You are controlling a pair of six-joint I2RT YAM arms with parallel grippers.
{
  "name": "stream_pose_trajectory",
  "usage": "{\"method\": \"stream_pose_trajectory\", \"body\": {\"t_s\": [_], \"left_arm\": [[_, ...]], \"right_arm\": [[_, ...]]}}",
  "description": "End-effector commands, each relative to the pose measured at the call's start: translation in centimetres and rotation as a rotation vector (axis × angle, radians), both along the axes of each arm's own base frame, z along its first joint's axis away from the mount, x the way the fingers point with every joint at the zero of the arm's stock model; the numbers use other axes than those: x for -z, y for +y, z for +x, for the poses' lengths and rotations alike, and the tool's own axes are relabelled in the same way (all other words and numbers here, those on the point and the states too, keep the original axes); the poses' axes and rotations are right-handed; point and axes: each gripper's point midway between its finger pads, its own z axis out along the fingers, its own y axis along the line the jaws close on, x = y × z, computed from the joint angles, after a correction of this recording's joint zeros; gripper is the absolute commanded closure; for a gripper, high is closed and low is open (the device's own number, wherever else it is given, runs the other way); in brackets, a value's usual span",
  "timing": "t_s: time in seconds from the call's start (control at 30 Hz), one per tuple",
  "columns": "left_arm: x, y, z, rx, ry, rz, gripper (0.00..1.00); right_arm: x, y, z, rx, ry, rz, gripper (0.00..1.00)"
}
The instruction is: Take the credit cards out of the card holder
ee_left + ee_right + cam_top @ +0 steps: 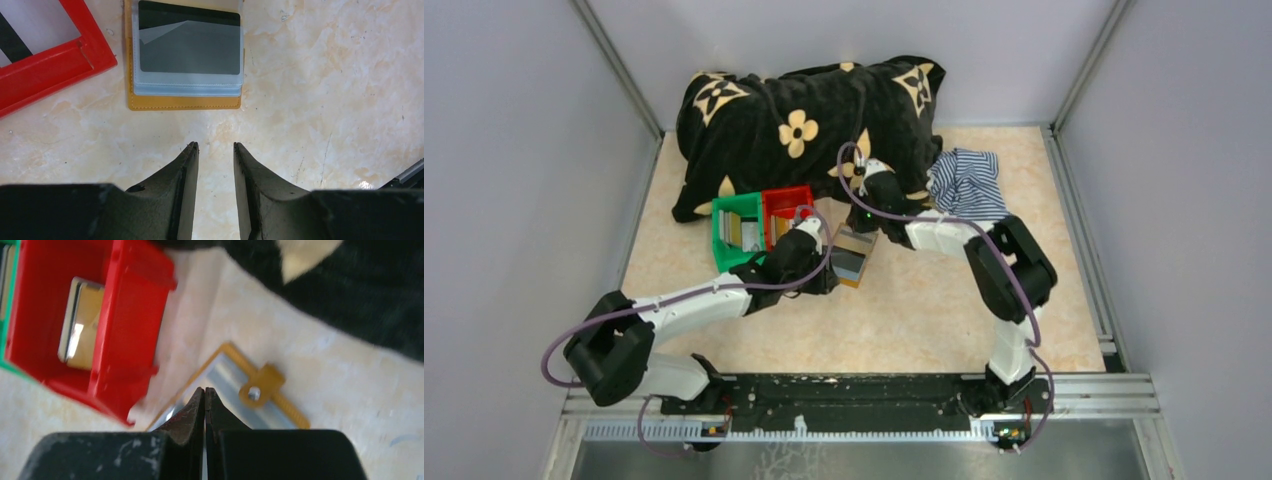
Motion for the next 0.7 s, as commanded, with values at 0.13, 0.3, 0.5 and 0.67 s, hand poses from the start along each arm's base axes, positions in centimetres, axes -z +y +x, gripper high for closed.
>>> {"method": "stream_pose_trajectory", "body": {"t_s": [0.13, 0.3, 0.5, 0.67], "left_arm": [[-0.7, 1.7, -0.2, -0.038, -0.030, -0.008, 0.55], [-0.8, 2.1, -0.3, -0.049, -0.028, -0.013, 0.25], [-1.4, 2.1, 0.1, -0.051, -0.041, -0.022, 0.10], [-1.9, 2.0, 0.5, -0.064, -0.054, -0.028, 0.01]], "right_arm": [[1.7, 0.0, 7.6, 0.058, -0.070, -0.155, 1.00], [4.7, -0.4, 7.3, 0.050, -0.011, -0.201, 1.00], [4.9, -1.4, 3.1, 0.013, 0.042, -0.140, 1.00], [4.2, -2.7, -1.3, -0.009, 0.079, -0.105, 1.00]]}}
